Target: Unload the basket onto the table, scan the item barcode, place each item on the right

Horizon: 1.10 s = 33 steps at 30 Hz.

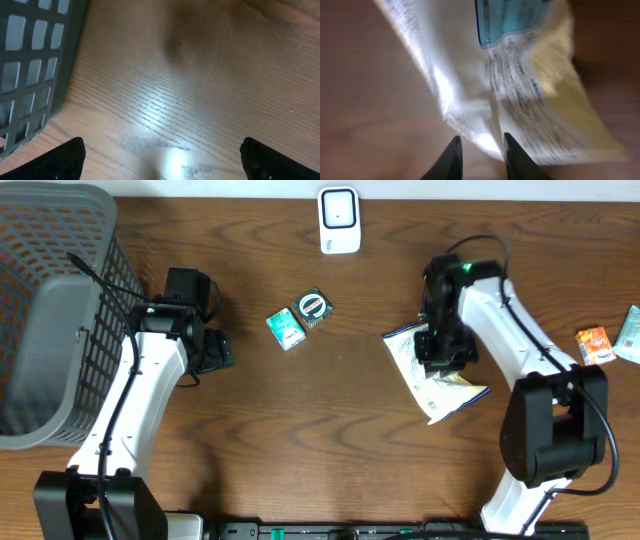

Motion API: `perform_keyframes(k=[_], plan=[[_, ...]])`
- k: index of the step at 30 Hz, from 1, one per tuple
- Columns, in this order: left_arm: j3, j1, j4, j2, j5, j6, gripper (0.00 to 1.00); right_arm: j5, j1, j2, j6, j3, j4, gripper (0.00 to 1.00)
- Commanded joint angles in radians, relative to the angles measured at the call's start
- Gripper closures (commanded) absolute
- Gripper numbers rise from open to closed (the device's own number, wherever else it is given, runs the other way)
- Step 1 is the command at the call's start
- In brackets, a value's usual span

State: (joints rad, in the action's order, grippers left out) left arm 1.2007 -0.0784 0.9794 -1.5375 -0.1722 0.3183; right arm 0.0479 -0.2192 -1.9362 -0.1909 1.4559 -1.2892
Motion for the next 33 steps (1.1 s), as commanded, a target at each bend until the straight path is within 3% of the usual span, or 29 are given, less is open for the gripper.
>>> perform_keyframes(k=[1, 9, 13, 16, 19, 24, 28, 33], plan=[[-0.004, 0.003, 0.003, 0.000, -0.020, 0.013, 0.02, 0.043, -0.014, 0.000, -0.034, -0.123, 0.128, 0.78], [-0.004, 0.003, 0.003, 0.000, -0.020, 0.013, 0.02, 0.440, -0.028, 0.000, -0.060, -0.199, 0.492, 0.83], [-0.004, 0.003, 0.003, 0.000, -0.020, 0.013, 0.02, 0.459, -0.025, 0.000, -0.118, -0.137, 0.547, 0.83], [-0.004, 0.003, 0.003, 0.000, -0.020, 0.013, 0.02, 0.428, -0.016, 0.000, -0.106, -0.065, 0.467, 0.86], [-0.004, 0.003, 0.003, 0.000, -0.020, 0.013, 0.02, 0.343, -0.011, 0.000, -0.047, 0.020, 0.260, 0.92], [-0.004, 0.003, 0.004, 0.000, -0.020, 0.013, 0.02, 0.171, -0.048, 0.000, -0.024, 0.012, 0.073, 0.99], [-0.004, 0.003, 0.004, 0.000, -0.020, 0.013, 0.02, -0.026, -0.085, 0.000, -0.085, -0.063, 0.123, 0.96], [-0.004, 0.003, 0.003, 0.000, -0.020, 0.013, 0.02, -0.016, -0.103, 0.000, -0.123, -0.216, 0.317, 0.99]])
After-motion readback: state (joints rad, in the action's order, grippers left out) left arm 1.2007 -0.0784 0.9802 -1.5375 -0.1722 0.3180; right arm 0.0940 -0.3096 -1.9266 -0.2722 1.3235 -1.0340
